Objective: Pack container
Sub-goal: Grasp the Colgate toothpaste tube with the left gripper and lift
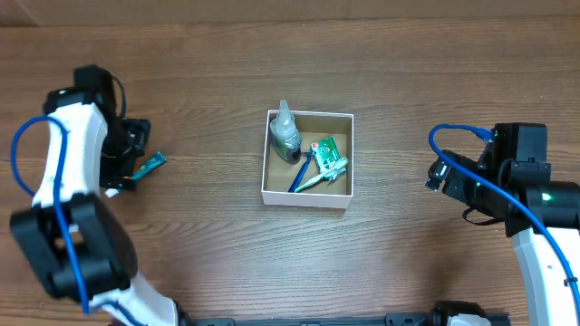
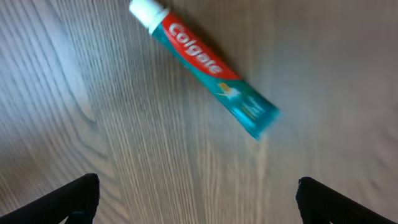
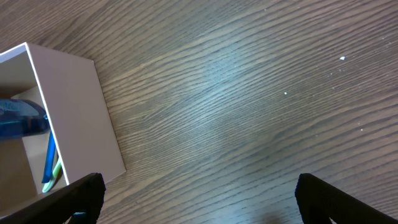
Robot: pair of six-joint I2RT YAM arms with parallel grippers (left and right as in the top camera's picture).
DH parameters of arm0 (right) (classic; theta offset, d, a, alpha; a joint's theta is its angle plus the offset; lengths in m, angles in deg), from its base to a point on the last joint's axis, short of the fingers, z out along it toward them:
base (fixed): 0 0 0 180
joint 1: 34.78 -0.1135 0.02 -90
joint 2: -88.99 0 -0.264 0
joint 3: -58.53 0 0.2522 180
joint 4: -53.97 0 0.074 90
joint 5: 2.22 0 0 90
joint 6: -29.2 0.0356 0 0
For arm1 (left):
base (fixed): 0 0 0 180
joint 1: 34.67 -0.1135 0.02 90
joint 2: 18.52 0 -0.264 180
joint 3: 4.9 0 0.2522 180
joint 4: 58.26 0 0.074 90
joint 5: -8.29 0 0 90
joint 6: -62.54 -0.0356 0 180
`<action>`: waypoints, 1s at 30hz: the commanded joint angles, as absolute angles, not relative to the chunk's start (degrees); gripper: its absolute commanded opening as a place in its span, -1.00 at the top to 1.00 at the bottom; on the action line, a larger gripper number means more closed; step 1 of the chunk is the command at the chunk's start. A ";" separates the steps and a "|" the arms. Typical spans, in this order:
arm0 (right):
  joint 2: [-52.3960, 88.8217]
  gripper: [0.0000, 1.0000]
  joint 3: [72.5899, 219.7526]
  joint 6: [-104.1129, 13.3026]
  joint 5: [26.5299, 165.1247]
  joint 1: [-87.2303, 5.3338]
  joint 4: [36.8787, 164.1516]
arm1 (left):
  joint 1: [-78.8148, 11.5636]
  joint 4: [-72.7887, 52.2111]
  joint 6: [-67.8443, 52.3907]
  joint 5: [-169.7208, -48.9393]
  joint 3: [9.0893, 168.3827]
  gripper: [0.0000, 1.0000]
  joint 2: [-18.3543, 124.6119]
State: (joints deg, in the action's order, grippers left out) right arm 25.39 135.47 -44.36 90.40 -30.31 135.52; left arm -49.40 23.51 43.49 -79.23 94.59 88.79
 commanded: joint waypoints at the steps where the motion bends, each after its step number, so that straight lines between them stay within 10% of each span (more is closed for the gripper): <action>1: 25.52 -1.00 135.45 -44.75 90.48 -30.21 135.37 | -49.77 22.68 47.36 -79.65 94.20 -1.00 95.15; 30: 24.28 -1.00 135.45 -44.77 90.46 -30.21 135.32 | -54.93 6.55 44.54 -72.15 86.79 -1.00 102.12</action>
